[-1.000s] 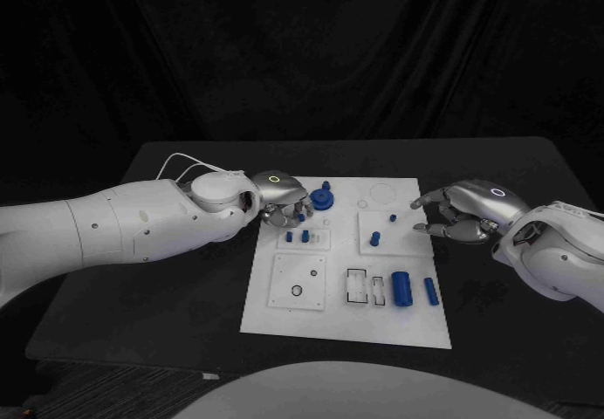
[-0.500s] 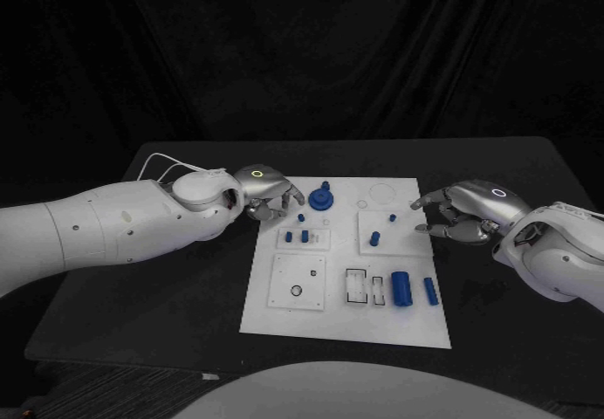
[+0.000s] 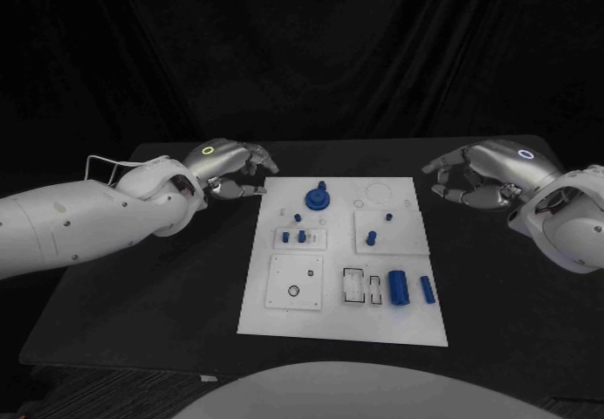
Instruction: Assemble the parts on the task board
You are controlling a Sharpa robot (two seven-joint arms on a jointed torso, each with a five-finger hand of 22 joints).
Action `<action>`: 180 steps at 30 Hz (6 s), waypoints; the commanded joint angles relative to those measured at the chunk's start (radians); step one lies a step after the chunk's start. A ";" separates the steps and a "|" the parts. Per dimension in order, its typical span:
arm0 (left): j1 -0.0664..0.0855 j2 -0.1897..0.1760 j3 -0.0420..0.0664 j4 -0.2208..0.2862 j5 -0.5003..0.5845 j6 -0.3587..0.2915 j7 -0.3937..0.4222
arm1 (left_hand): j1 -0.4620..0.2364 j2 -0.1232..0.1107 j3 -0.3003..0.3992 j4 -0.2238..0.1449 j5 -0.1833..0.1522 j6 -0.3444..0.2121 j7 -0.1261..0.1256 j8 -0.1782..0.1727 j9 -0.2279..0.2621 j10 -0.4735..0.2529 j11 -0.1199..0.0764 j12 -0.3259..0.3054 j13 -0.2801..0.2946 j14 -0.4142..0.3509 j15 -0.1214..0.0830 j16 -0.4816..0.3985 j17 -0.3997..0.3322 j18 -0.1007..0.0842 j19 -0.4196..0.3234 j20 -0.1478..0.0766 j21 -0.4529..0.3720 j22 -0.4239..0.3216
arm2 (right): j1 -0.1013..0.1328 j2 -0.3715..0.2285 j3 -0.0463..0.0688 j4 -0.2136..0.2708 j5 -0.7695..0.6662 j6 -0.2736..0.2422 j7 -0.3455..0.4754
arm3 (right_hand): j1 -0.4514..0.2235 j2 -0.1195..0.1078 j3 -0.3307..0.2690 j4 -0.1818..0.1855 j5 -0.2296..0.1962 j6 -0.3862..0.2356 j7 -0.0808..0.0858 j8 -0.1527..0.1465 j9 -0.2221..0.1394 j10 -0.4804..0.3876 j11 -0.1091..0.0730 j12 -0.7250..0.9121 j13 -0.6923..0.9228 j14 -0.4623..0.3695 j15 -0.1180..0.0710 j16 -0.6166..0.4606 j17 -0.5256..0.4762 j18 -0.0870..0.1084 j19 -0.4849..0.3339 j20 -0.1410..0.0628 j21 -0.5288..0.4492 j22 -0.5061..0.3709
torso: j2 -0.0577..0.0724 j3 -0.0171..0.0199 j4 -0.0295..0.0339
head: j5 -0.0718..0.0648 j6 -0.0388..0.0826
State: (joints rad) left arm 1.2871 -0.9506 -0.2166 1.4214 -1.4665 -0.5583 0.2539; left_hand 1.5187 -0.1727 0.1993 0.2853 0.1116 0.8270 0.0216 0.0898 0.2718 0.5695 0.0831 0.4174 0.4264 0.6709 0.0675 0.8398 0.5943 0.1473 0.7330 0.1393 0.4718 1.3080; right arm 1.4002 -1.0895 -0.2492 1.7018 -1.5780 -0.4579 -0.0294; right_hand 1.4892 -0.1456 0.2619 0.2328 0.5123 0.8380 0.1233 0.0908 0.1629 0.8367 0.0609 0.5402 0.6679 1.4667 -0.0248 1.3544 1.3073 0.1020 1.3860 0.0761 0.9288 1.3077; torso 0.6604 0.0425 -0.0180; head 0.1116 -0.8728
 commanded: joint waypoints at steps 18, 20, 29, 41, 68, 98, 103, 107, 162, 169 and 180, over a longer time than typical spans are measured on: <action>-0.003 -0.012 0.001 0.082 1.262 0.427 0.509 | -0.329 0.274 -0.383 0.004 0.037 -0.635 -0.042 -0.063 -0.242 -0.564 -0.019 -0.289 -0.406 -0.671 0.066 -0.840 -0.594 0.033 -0.686 0.122 -0.435 -0.860 | 0.024 0.140 0.002 -0.101 -0.236 0.131 -0.078 | 0.005 -0.037 0.104 -0.072 -0.222 0.081 -0.064 -0.021 -0.020 -0.103 0.020 -0.260 -0.383 0.051 -0.007 -0.023 0.025 -0.010 0.049 -0.008 0.122 0.143 | 0.000 -0.0288 0.0214 | -0.017 0.041; -0.010 -0.008 0.001 0.084 1.268 0.441 0.504 | -0.237 0.296 -0.372 0.008 0.182 -0.597 0.016 -0.058 -0.240 -0.565 -0.049 -0.293 -0.407 -0.671 0.089 -0.840 -0.594 0.032 -0.679 0.146 -0.434 -0.874 | 0.014 0.151 0.002 -0.110 -0.238 0.132 -0.069 | 0.005 -0.043 0.135 -0.086 -0.123 0.114 -0.068 -0.011 -0.015 -0.069 0.013 -0.264 -0.411 0.050 -0.014 -0.026 0.021 -0.010 0.048 -0.010 0.123 0.143 | 0.001 -0.0312 0.0249 | -0.025 0.043; -0.031 0.000 0.001 0.083 1.277 0.470 0.493 | -0.087 0.306 -0.389 0.003 0.327 -0.578 0.013 -0.057 -0.239 -0.564 -0.035 -0.277 -0.405 -0.668 0.098 -0.839 -0.593 0.028 -0.668 0.152 -0.432 -0.902 | -0.026 0.194 0.002 -0.152 -0.222 0.164 -0.042 | -0.060 -0.060 0.173 -0.095 -0.239 0.118 -0.077 -0.018 -0.003 0.025 0.012 -0.266 -0.461 0.048 -0.013 -0.029 0.012 -0.010 0.043 -0.010 0.119 0.141 | -0.001 -0.0430 0.0408 | -0.052 0.045; -0.046 0.010 0.001 0.078 1.278 0.490 0.484 | -0.042 0.317 -0.394 0.001 0.374 -0.555 0.027 -0.053 -0.236 -0.563 -0.024 -0.270 -0.404 -0.647 0.115 -0.829 -0.586 0.024 -0.661 0.154 -0.430 -0.911 | -0.062 0.204 0.002 -0.167 -0.186 0.216 -0.021 | -0.092 -0.053 0.135 -0.098 -0.318 0.018 -0.047 -0.029 -0.029 0.063 0.027 -0.268 -0.484 0.046 -0.002 -0.032 0.002 -0.009 0.043 0.001 0.110 0.139 | -0.002 -0.0443 0.0416 | -0.067 0.040; -0.057 0.038 0.001 0.054 1.278 0.524 0.464 | -0.033 0.338 -0.407 0.002 0.384 -0.550 0.016 -0.053 -0.236 -0.557 0.019 -0.250 -0.402 -0.638 0.127 -0.823 -0.584 0.015 -0.648 0.155 -0.427 -0.915 | -0.118 0.244 0.002 -0.226 -0.179 0.200 0.009 | -0.098 -0.044 0.128 -0.102 -0.332 0.104 -0.028 0.015 -0.013 0.140 0.013 -0.249 -0.484 0.045 -0.009 -0.035 -0.008 -0.007 0.043 -0.004 0.098 0.137 | -0.003 -0.0447 0.0430 | -0.076 0.048; -0.070 0.043 0.001 0.046 1.278 0.545 0.444 | 0.039 0.340 -0.386 -0.028 0.416 -0.549 0.032 -0.052 -0.235 -0.555 0.030 -0.245 -0.401 -0.612 0.150 -0.804 -0.577 -0.006 -0.613 0.157 -0.416 -0.889 | -0.136 0.284 0.002 -0.270 -0.179 0.216 0.034 | -0.078 -0.015 0.170 -0.136 -0.278 0.209 -0.002 0.055 0.038 0.220 0.000 -0.201 -0.457 0.042 0.004 -0.043 -0.022 -0.007 0.041 0.003 0.087 0.135 | -0.004 -0.0445 0.0429 | -0.075 0.040; -0.073 0.044 0.001 0.044 1.278 0.548 0.441 | 0.046 0.339 -0.384 -0.033 0.423 -0.544 0.038 -0.051 -0.235 -0.553 0.034 -0.241 -0.400 -0.603 0.155 -0.796 -0.575 -0.013 -0.600 0.157 -0.411 -0.877 | -0.136 0.287 0.002 -0.275 -0.179 0.223 0.031 | -0.070 -0.017 0.182 -0.148 -0.266 0.212 0.001 0.049 0.038 0.228 0.002 -0.212 -0.463 0.034 0.006 -0.065 -0.044 -0.003 0.032 0.006 0.062 0.130 | -0.004 -0.0448 0.0427 | -0.073 0.037; -0.075 0.044 0.001 0.043 1.278 0.551 0.439 | 0.050 0.339 -0.382 -0.036 0.429 -0.544 0.039 -0.051 -0.234 -0.552 0.037 -0.240 -0.400 -0.599 0.158 -0.793 -0.574 -0.017 -0.594 0.156 -0.409 -0.872 | -0.137 0.289 0.002 -0.279 -0.179 0.227 0.031 | -0.065 -0.020 0.192 -0.156 -0.261 0.207 0.005 0.040 0.036 0.227 0.006 -0.228 -0.472 0.030 0.009 -0.073 -0.053 -0.001 0.028 0.009 0.051 0.128 | -0.003 -0.0444 0.0428 | -0.074 0.036; -0.089 0.058 0.001 0.022 1.278 0.575 0.397 | 0.075 0.353 -0.350 -0.060 0.456 -0.510 0.075 -0.044 -0.230 -0.530 0.063 -0.191 -0.393 -0.586 0.157 -0.773 -0.571 -0.050 -0.559 0.154 -0.403 -0.871 | -0.101 0.299 0.002 0.014 -0.066 0.224 0.042 | -0.042 0.009 0.198 -0.185 -0.314 0.261 -0.002 0.035 0.051 0.302 -0.003 -0.275 -0.499 0.018 0.002 -0.117 -0.100 0.010 0.008 0.004 -0.012 0.114 | -0.003 -0.0430 0.0434 | -0.057 0.008; -0.094 0.059 0.001 0.016 1.279 0.579 0.389 | 0.076 0.353 -0.350 -0.060 0.456 -0.511 0.076 -0.044 -0.230 -0.530 0.063 -0.191 -0.394 -0.585 0.156 -0.773 -0.571 -0.051 -0.559 0.154 -0.403 -0.872 | -0.129 0.377 0.002 -0.018 -0.070 0.226 0.047 | -0.039 0.007 0.197 -0.188 -0.309 0.258 0.000 0.031 0.049 0.302 -0.003 -0.279 -0.501 0.022 0.002 -0.107 -0.090 0.008 0.011 0.004 -0.004 0.116 | -0.005 -0.0440 0.0428 | -0.043 0.000; -0.099 0.058 0.001 0.013 1.279 0.585 0.379 | 0.076 0.354 -0.349 -0.060 0.455 -0.511 0.076 -0.044 -0.230 -0.530 0.062 -0.191 -0.394 -0.585 0.155 -0.772 -0.571 -0.051 -0.560 0.154 -0.403 -0.873 | -0.168 0.455 0.002 -0.063 -0.098 0.236 0.049 | -0.035 0.006 0.196 -0.192 -0.304 0.254 0.002 0.026 0.047 0.302 -0.001 -0.284 -0.503 0.026 0.003 -0.095 -0.078 0.006 0.015 0.004 0.007 0.119 | -0.003 -0.0443 0.0413 | -0.036 0.000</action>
State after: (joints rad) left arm 1.1897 -0.8948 -0.2165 1.4335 -0.1942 0.0119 0.6278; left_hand 1.5883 0.1806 -0.1525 0.2260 0.5626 0.3145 0.0895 0.0426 0.0405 0.0355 0.1468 0.2196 0.0318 0.0845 0.2306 0.0647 0.0221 0.1152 0.1674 0.2946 0.0676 0.4357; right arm 1.2360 -0.6375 -0.2480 1.6422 -1.6581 -0.2356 0.0174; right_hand 1.4454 -0.1396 0.4553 0.0467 0.2037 1.0946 0.1203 0.1205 0.2111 1.1345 0.0591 0.2600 0.1655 1.4632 -0.0212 1.2559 1.2281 0.1016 1.4008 0.0770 0.9324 1.3078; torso 0.6568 -0.0008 0.0249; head 0.0736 -0.8727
